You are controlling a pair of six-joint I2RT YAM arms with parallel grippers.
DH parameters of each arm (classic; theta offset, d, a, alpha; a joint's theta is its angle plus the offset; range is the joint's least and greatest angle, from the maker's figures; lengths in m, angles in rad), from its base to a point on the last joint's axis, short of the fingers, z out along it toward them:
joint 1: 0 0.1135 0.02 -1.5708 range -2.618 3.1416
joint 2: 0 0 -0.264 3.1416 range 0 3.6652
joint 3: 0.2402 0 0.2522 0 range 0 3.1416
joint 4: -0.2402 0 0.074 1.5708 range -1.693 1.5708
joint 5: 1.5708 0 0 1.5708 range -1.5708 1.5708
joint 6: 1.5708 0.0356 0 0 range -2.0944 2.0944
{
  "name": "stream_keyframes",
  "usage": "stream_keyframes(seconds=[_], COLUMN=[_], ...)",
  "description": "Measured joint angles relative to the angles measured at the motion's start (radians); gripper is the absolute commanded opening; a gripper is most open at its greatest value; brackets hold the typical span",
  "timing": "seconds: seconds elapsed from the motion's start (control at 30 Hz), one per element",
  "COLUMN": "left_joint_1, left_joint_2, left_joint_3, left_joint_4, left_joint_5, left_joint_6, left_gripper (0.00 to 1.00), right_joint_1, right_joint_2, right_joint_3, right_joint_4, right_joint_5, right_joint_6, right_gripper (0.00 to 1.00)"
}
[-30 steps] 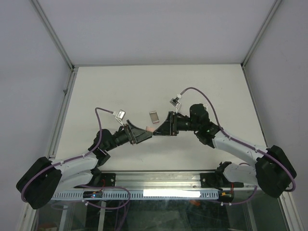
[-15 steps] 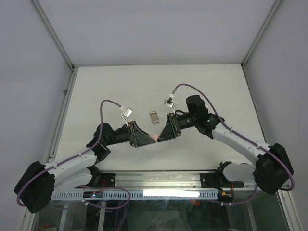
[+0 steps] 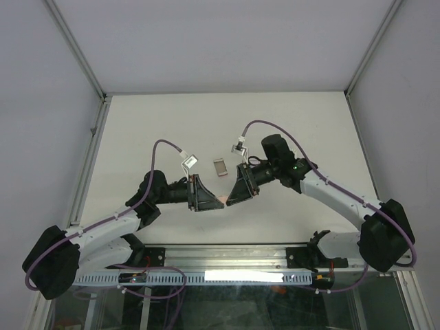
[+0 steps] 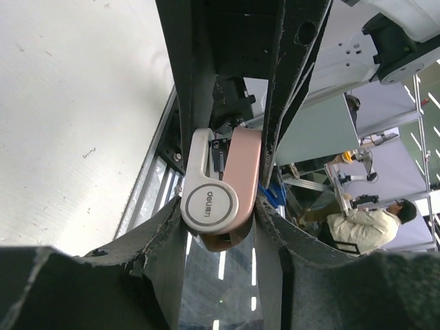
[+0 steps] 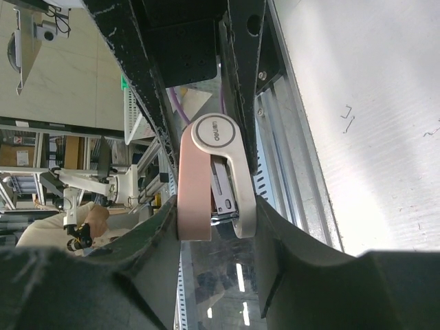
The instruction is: Load the staples into the stapler
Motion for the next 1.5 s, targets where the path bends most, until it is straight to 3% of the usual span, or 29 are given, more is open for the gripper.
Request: stream_keyframes(seconds=[0.07, 0.17, 0.23, 0.33, 0.5, 0.6, 0.73, 0.93, 1.07, 1.17, 1.27, 1.37, 1.43, 1.5], left_joint_1=[-0.004, -0.011, -0.017, -0.032, -0.048, -0.059, -0.077, -0.077, -0.077, -0.077, -0.077, -0.080, -0.083, -0.083], left_joint_2=[0.006, 0.020, 0.029, 0.029, 0.000, 0.001, 0.004, 0.012, 0.001, -0.008, -0.013, -0.014, -0.014, -0.015], left_joint_3=[0.004, 0.004, 0.004, 0.000, -0.080, -0.114, -0.139, -0.151, -0.171, -0.173, -0.173, -0.175, -0.182, -0.186], left_joint_4=[-0.008, -0.011, -0.010, 0.014, 0.152, 0.232, 0.335, 0.420, 0.426, 0.427, 0.427, 0.433, 0.439, 0.445], left_joint_5=[0.002, 0.005, 0.004, -0.036, -0.152, -0.227, -0.307, -0.388, -0.433, -0.454, -0.465, -0.473, -0.476, -0.480], left_joint_6=[0.006, 0.010, 0.010, 0.014, -0.014, -0.034, -0.058, -0.079, -0.091, -0.093, -0.095, -0.100, -0.102, -0.109], left_gripper=[0.16, 0.00, 0.00, 0.00, 0.00, 0.00, 0.00, 0.00, 0.00, 0.00, 0.00, 0.00, 0.00, 0.00], right_joint_1=[0.000, 0.000, -0.001, -0.003, -0.015, -0.001, 0.103, 0.172, 0.201, 0.228, 0.248, 0.257, 0.260, 0.262], right_joint_2=[0.007, 0.016, 0.016, 0.003, -0.137, -0.191, -0.192, -0.190, -0.166, -0.136, -0.100, -0.064, -0.049, -0.035], right_joint_3=[0.003, 0.006, 0.006, -0.005, -0.203, -0.352, -0.422, -0.442, -0.444, -0.443, -0.437, -0.430, -0.430, -0.430], right_joint_4=[-0.012, -0.035, -0.048, 0.013, 0.378, 0.650, 0.860, 1.081, 1.138, 1.162, 1.170, 1.177, 1.187, 1.197], right_joint_5=[-0.005, -0.007, -0.001, 0.047, 0.170, 0.296, 0.513, 0.724, 0.803, 0.834, 0.850, 0.877, 0.884, 0.891], right_joint_6=[-0.017, -0.039, -0.045, 0.007, 0.256, 0.429, 0.557, 0.644, 0.664, 0.670, 0.673, 0.684, 0.689, 0.695], right_gripper=[0.07, 0.41, 0.63, 0.85, 0.98, 0.99, 0.99, 0.97, 0.92, 0.77, 0.54, 0.49, 0.34, 0.27])
